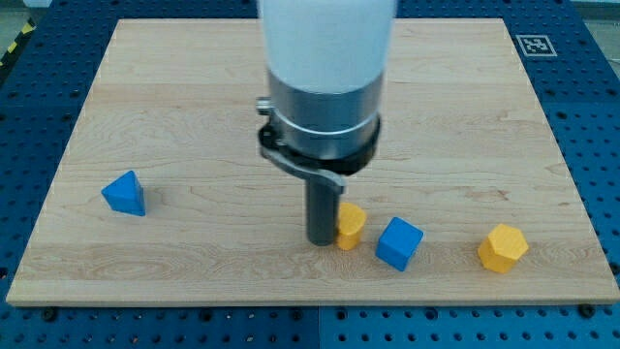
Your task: Slide the yellow heart towards the right side
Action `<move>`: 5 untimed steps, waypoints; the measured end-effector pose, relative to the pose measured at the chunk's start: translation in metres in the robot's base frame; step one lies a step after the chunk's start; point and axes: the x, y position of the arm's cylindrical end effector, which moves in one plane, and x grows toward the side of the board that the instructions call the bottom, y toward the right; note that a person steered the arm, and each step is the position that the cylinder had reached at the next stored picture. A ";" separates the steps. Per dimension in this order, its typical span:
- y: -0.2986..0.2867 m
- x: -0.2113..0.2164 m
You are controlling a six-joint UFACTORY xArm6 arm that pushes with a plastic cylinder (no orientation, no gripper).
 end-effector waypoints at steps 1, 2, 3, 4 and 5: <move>0.030 0.000; 0.054 0.000; 0.080 -0.002; 0.106 -0.008; 0.120 -0.010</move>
